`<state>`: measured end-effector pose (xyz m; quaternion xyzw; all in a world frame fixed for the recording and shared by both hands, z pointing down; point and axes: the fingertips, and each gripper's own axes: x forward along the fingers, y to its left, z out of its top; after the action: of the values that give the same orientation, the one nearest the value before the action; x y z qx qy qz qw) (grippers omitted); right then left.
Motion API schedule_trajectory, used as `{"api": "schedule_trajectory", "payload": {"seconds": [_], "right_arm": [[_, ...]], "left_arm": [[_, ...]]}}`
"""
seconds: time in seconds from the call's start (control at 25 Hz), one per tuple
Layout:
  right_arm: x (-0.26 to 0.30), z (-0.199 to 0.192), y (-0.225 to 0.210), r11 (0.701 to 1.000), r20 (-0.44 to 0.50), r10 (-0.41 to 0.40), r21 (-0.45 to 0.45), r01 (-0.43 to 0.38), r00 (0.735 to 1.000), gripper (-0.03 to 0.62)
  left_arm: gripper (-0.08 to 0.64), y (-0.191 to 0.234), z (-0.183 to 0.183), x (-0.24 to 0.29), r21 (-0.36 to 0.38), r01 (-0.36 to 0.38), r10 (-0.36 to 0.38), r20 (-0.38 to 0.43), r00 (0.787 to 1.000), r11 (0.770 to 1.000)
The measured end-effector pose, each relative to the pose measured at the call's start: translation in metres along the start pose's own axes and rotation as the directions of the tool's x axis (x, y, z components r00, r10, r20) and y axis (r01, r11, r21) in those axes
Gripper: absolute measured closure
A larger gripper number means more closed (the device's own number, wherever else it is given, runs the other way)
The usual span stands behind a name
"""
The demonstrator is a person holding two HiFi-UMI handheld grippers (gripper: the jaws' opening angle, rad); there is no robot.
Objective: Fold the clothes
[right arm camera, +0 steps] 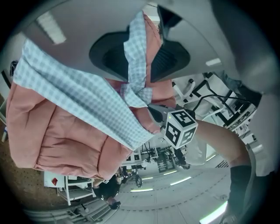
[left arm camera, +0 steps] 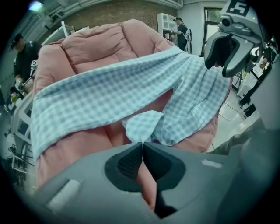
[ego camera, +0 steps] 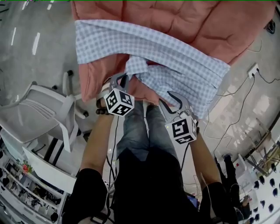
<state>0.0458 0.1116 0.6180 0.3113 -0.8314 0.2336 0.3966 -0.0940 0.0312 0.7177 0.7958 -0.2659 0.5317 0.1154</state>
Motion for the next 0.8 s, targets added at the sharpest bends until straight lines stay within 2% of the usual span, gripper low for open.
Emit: {"api": "schedule_trajectory", "payload": {"seconds": [0.12,0.4,0.64,0.8], "right_arm": [[0.004,0.002,0.01,0.999,0.002,0.019,-0.042,-0.019,1.0,0.428],[0.005,0.013,0.035,0.986,-0.012,0.074,-0.148,-0.075,0.997,0.428],[0.021,0.057,0.062,0.968,0.016,0.118,-0.225,-0.112,0.993,0.428],[0.038,0.094,0.082,0.955,0.039,0.138,-0.269,-0.123,0.99,0.428]], "left_arm": [[0.548,0.006,-0.006,-0.028,-0.018,-0.045,0.046,0.036,0.998,0.999],[0.547,0.031,-0.016,-0.122,0.039,-0.209,0.204,0.114,0.972,0.977],[0.546,0.058,-0.025,-0.176,0.037,-0.275,0.266,0.157,0.951,0.961],[0.546,0.069,-0.028,-0.201,0.075,-0.293,0.274,0.197,0.941,0.953]]}}
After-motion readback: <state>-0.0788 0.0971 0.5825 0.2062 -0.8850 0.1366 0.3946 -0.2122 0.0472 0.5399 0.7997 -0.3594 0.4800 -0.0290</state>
